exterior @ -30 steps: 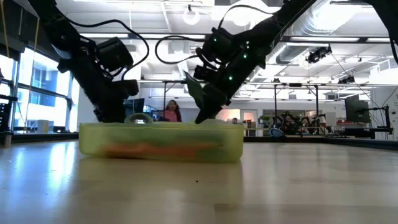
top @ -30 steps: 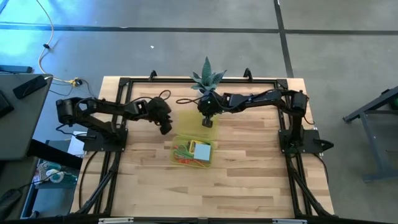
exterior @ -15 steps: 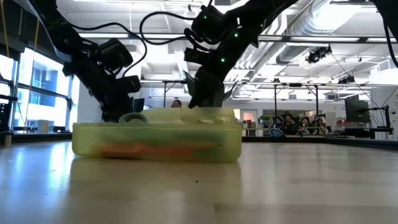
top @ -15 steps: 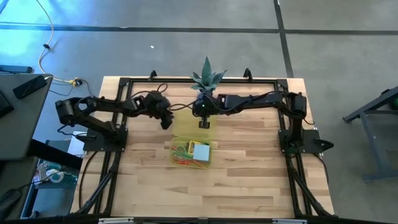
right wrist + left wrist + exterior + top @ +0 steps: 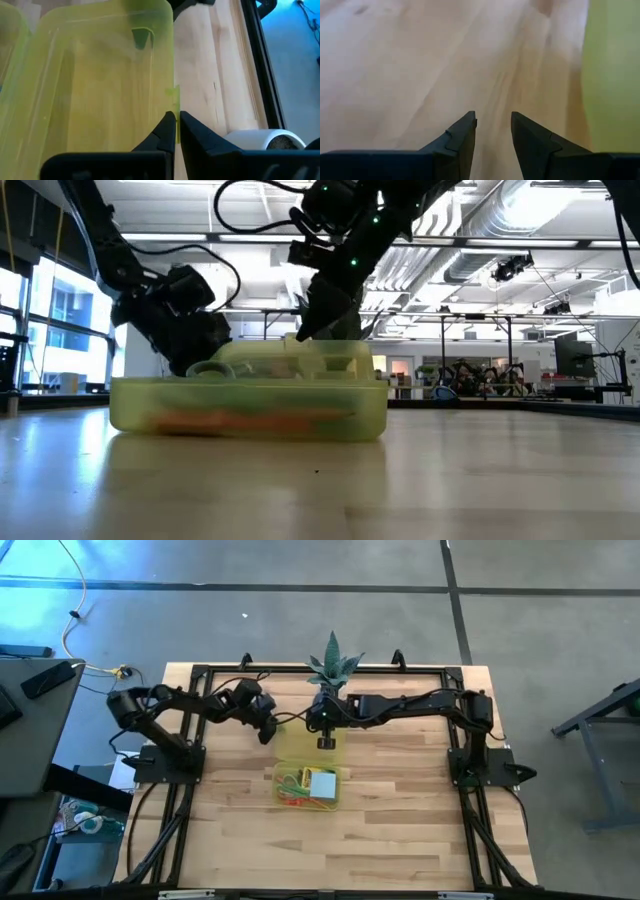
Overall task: Pack school essentials
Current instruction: Close the yellow school supply box
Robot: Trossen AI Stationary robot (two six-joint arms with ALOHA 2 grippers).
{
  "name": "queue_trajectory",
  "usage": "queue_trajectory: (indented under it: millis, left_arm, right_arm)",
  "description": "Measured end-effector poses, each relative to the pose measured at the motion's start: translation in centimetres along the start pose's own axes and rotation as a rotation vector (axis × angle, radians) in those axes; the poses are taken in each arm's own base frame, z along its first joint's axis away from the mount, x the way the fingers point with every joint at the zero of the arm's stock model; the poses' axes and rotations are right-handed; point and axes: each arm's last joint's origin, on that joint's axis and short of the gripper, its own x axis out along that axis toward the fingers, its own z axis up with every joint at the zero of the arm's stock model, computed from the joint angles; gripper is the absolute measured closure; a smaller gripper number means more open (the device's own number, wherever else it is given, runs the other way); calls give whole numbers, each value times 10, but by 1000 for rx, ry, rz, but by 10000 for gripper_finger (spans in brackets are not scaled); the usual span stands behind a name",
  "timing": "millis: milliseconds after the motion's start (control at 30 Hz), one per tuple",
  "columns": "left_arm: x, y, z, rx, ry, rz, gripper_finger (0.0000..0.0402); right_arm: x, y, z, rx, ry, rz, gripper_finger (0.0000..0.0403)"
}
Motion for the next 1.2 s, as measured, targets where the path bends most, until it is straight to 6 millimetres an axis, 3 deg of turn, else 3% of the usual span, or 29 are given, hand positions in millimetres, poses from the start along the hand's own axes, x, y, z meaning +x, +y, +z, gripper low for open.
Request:
queue_trajectory:
  millis: [467, 833, 1200]
  left_arm:
    - [20, 8, -4, -1, -44, -287, 287]
    - [23, 9, -3, 47, -71, -300, 287]
    - [23, 9, -2, 67, -75, -284, 287]
  right_arm:
    - [-2, 6, 2, -49, 9, -12, 396]
    - [-2, 7, 2, -77, 15, -29, 391]
    - [-8, 5, 5, -13, -3, -37, 288]
